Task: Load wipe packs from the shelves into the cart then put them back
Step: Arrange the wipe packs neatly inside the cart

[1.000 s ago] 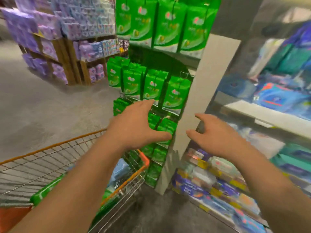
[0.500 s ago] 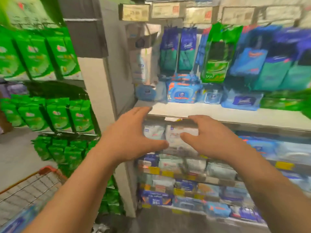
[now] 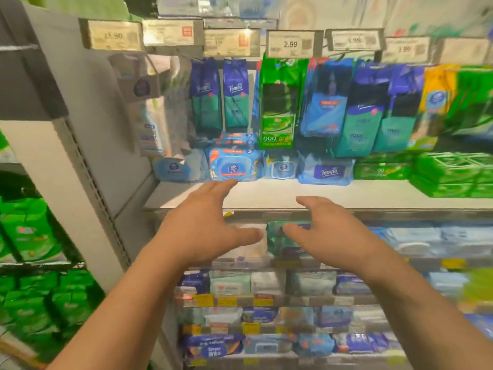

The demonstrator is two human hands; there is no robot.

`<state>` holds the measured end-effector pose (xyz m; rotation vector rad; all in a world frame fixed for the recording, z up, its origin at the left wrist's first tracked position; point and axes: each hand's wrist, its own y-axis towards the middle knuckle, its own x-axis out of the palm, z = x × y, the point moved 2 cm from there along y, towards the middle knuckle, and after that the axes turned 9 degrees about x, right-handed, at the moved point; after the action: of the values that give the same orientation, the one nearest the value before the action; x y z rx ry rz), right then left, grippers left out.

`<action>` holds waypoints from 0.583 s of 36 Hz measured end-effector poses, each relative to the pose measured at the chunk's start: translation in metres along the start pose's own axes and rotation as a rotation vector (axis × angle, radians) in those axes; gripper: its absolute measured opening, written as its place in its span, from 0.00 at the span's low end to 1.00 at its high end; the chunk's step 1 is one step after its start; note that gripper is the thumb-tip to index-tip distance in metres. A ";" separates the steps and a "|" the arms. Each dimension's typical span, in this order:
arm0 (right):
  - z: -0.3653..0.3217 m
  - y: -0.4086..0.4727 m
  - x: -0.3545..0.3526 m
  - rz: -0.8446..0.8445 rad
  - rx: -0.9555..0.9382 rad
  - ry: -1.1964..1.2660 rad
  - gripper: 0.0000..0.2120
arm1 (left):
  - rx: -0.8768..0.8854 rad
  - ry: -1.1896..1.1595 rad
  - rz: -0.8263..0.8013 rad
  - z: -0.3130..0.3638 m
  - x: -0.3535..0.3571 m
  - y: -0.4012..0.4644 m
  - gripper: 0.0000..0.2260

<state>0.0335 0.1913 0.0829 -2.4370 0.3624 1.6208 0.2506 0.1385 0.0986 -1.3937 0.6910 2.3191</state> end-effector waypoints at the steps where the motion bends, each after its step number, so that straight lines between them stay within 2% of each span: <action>1: 0.003 0.005 0.000 -0.001 0.009 -0.011 0.36 | 0.004 -0.009 -0.004 -0.001 0.002 0.007 0.48; 13: 0.002 0.087 -0.008 0.059 0.081 -0.021 0.34 | 0.083 -0.083 0.025 -0.040 0.018 0.111 0.47; 21: -0.020 0.146 -0.017 0.194 0.061 0.119 0.34 | 0.090 -0.112 0.056 -0.069 0.017 0.182 0.43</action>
<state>0.0006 0.0483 0.1028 -2.5259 0.6765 1.5141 0.1970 -0.0494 0.0981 -1.2103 0.7993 2.3574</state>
